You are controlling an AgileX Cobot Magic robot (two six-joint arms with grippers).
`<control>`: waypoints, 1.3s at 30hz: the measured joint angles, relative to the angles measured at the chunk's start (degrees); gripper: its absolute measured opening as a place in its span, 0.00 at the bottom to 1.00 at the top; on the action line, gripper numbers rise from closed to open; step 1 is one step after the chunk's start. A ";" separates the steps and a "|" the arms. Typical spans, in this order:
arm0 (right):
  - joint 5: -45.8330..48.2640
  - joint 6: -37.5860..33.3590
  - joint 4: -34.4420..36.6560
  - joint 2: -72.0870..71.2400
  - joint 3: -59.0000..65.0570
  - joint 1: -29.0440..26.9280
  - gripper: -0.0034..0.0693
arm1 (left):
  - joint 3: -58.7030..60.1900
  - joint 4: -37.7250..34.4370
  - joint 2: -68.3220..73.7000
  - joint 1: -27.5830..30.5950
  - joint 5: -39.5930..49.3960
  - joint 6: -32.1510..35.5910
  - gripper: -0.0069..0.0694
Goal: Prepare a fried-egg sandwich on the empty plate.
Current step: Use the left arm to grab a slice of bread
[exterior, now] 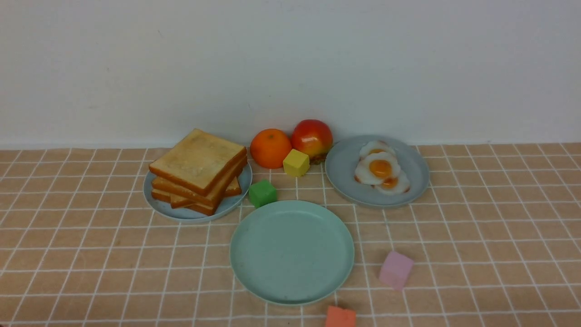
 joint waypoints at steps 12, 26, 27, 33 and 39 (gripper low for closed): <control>0.00 0.00 0.00 0.00 0.00 0.00 0.38 | -0.79 -16.95 0.00 0.00 -8.30 -7.83 0.38; -11.43 7.32 14.36 0.00 0.50 0.00 0.38 | -29.53 -15.28 24.82 -10.06 26.91 21.63 0.07; -12.84 7.73 15.64 0.00 0.50 0.00 0.38 | -31.11 -15.14 27.80 -10.37 29.27 23.02 0.07; -16.23 9.77 21.94 0.00 0.50 0.00 0.38 | -37.82 -15.37 42.09 -11.62 34.57 27.07 0.07; -4.36 11.39 27.03 1.39 -6.11 0.00 0.38 | -40.49 -8.68 46.58 -24.11 34.15 26.48 0.07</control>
